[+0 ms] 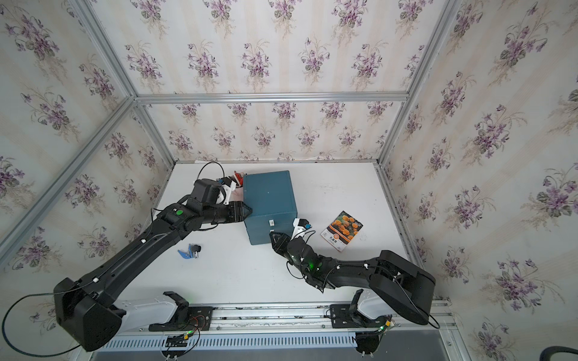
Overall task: Take the seed bags out of the drawer
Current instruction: Open the drawer in the storage box.
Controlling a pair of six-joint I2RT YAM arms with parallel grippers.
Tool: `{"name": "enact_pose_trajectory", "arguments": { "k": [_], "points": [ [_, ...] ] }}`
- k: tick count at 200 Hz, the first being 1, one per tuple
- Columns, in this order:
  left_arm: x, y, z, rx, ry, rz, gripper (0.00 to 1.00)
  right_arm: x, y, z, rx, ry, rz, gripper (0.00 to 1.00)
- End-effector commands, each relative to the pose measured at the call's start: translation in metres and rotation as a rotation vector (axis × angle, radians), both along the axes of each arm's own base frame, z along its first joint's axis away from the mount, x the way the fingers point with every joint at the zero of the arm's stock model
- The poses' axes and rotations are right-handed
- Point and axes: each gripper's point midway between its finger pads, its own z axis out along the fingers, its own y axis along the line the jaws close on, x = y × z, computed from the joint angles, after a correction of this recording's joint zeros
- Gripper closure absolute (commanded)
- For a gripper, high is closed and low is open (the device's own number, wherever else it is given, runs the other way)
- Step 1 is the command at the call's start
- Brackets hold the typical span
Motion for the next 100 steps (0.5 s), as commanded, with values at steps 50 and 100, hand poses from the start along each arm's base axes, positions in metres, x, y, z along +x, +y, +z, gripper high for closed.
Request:
{"name": "enact_pose_trajectory", "arguments": {
  "k": [50,100],
  "points": [
    [-0.005,0.003,-0.012,0.038,0.026,-0.025,0.40,0.007,0.003,0.003,0.002,-0.001,-0.003,0.82],
    [-0.004,-0.001,-0.016,0.038,0.036,-0.044,0.42,-0.005,0.001,-0.006,-0.076,0.032,0.050,1.00]
  ]
}}
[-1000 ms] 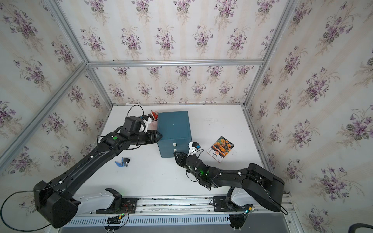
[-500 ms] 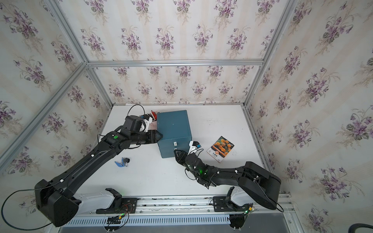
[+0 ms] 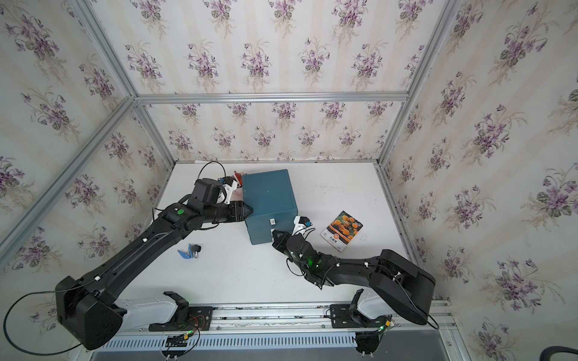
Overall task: Take the seed bags out of the drawer
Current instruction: Open the drawer in the storage box.
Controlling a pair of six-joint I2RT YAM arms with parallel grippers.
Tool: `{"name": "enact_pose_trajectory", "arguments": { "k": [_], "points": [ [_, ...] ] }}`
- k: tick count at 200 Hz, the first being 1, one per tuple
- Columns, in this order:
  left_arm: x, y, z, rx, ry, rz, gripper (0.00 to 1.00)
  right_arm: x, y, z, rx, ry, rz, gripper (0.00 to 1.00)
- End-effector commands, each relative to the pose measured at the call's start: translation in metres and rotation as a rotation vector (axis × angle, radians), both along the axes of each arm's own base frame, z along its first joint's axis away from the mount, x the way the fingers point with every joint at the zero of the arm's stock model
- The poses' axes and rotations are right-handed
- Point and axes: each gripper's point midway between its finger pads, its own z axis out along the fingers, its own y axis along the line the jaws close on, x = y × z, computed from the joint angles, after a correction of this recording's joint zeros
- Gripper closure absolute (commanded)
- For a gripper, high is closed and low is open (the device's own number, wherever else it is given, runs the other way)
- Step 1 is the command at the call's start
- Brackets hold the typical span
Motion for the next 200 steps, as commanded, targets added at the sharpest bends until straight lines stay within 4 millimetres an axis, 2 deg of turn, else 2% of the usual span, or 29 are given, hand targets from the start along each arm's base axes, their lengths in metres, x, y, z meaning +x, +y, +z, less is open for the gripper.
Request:
{"name": "enact_pose_trajectory", "arguments": {
  "k": [1,48,84,87,96,137,200],
  "points": [
    [-0.006,0.004,-0.015,0.048,0.048,-0.015,0.42,-0.009,0.002,-0.005,-0.050,0.016,0.053,1.00],
    [-0.006,-0.001,-0.016,0.038,0.053,-0.035,0.44,-0.035,-0.004,-0.004,-0.142,-0.001,0.101,1.00],
    [-0.004,-0.002,-0.017,0.042,0.053,-0.040,0.44,-0.052,0.003,0.001,-0.236,-0.033,0.185,1.00],
    [-0.004,-0.002,-0.017,0.041,0.053,-0.040,0.47,-0.053,0.003,0.002,-0.243,-0.037,0.188,1.00],
    [-0.003,-0.003,-0.016,0.039,0.049,-0.045,0.49,-0.058,0.006,0.005,-0.263,-0.048,0.202,1.00],
    [0.000,-0.001,-0.015,0.055,0.036,-0.041,0.49,-0.074,0.014,0.017,-0.329,-0.089,0.231,1.00],
    [0.004,0.010,-0.019,0.117,0.044,0.008,0.49,-0.096,0.038,0.014,-0.438,-0.122,0.308,1.00]
  ]
}}
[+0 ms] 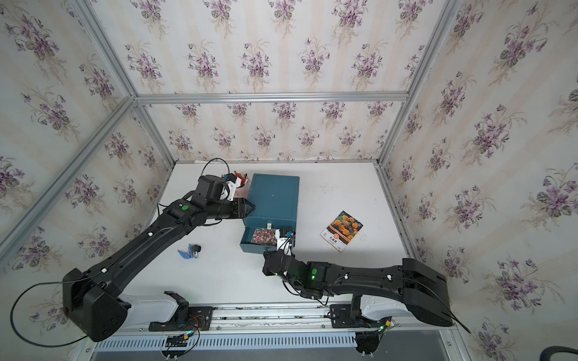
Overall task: Take the seed bags out of the drawer
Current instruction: Open the drawer in the storage box.
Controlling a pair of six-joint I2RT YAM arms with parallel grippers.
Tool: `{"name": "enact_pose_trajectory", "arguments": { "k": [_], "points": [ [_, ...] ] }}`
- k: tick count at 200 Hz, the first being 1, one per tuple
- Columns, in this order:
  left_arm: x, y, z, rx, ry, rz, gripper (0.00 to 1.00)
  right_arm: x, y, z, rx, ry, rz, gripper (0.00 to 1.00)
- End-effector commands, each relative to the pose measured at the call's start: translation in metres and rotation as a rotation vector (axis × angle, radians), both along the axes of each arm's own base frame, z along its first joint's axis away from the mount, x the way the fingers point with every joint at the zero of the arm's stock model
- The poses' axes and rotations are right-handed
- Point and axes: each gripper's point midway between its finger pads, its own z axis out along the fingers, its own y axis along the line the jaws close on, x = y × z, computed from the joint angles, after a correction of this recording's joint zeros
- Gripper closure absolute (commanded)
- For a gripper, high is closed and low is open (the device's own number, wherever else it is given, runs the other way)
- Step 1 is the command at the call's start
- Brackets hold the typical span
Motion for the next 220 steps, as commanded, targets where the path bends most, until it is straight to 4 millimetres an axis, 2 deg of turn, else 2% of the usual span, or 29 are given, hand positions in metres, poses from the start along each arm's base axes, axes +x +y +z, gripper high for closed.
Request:
{"name": "enact_pose_trajectory", "arguments": {
  "k": [1,31,117,153,193,220],
  "points": [
    [-0.009,0.017,-0.021,0.103,0.068,0.031,0.49,-0.005,0.006,0.003,-0.041,-0.029,0.024,1.00],
    [-0.008,0.019,-0.023,0.112,0.078,0.042,0.50,-0.007,-0.003,0.001,-0.072,-0.040,0.005,1.00],
    [-0.008,0.020,-0.020,0.111,0.074,0.052,0.50,-0.034,-0.040,-0.014,-0.144,-0.023,-0.017,1.00],
    [-0.008,0.020,-0.023,0.098,0.087,0.067,0.50,-0.028,-0.056,-0.020,-0.182,-0.036,-0.064,1.00],
    [-0.010,0.025,-0.030,0.114,0.104,0.089,0.51,-0.017,-0.062,-0.012,-0.233,-0.060,-0.087,1.00],
    [-0.011,0.026,-0.034,0.113,0.116,0.106,0.53,-0.020,-0.061,-0.014,-0.242,-0.049,-0.066,1.00]
  ]
}}
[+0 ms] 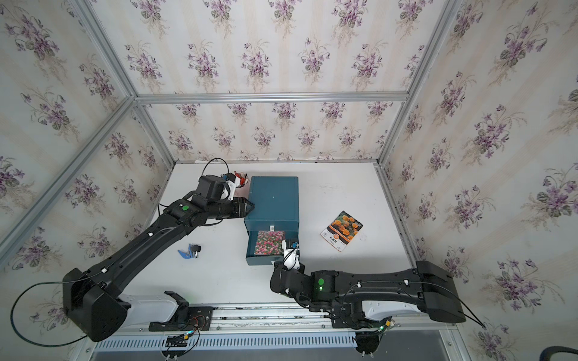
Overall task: Take the seed bags out of the drawer
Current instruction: Open the drawer in the storage box, then pick up the seed packet from the drawer.
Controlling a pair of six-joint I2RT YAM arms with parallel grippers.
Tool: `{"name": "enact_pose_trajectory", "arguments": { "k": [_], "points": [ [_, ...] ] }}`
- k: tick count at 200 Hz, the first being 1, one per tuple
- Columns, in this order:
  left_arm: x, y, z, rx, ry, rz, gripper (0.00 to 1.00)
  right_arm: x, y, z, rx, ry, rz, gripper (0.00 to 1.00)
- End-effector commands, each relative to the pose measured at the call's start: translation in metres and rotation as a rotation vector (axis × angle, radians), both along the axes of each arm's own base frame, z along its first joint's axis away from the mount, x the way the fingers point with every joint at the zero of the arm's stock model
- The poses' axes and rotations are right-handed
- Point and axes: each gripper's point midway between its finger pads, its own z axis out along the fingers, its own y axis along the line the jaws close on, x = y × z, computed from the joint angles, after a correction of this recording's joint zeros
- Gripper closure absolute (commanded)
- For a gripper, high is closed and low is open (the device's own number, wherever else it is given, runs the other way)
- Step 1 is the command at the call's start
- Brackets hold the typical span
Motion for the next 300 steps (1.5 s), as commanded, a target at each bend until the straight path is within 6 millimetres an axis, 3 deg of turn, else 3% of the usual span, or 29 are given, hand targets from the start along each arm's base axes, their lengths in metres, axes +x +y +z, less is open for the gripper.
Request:
{"name": "enact_pose_trajectory", "arguments": {
  "k": [1,77,127,131,160,170,202,225,255,283,300],
  "points": [
    [-0.014,0.022,-0.033,0.116,0.112,0.060,0.53,0.002,-0.012,-0.006,-0.073,-0.015,-0.005,1.00],
    [-0.012,0.029,-0.040,0.130,0.130,0.109,0.54,-0.038,-0.022,-0.019,-0.087,0.006,0.020,1.00],
    [-0.012,0.028,-0.041,0.121,0.135,0.109,0.54,-0.044,-0.018,-0.028,-0.110,0.016,0.037,1.00],
    [-0.012,0.028,-0.041,0.121,0.135,0.109,0.54,-0.044,-0.018,-0.028,-0.113,0.014,0.037,0.96],
    [-0.013,0.028,-0.037,0.113,0.127,0.109,0.50,-0.044,-0.020,-0.029,-0.143,0.011,0.039,0.39],
    [-0.013,0.028,-0.035,0.113,0.122,0.109,0.49,-0.043,-0.024,-0.029,-0.166,0.005,0.036,0.30],
    [-0.011,0.031,-0.030,0.136,0.105,0.111,0.47,-0.046,-0.037,-0.001,-0.212,-0.087,0.041,0.26],
    [-0.010,0.030,-0.023,0.137,0.094,0.104,0.45,-0.050,-0.043,0.020,-0.268,-0.144,0.062,0.16],
    [-0.007,0.027,-0.016,0.118,0.077,0.096,0.41,-0.047,-0.056,0.041,-0.325,-0.169,0.020,0.15],
    [-0.003,0.026,-0.017,0.132,0.079,0.098,0.39,-0.045,-0.053,0.081,-0.228,-0.158,-0.002,0.16],
    [-0.002,0.024,-0.013,0.124,0.081,0.090,0.38,-0.043,-0.055,0.092,-0.223,-0.140,-0.016,0.16]
  ]
}}
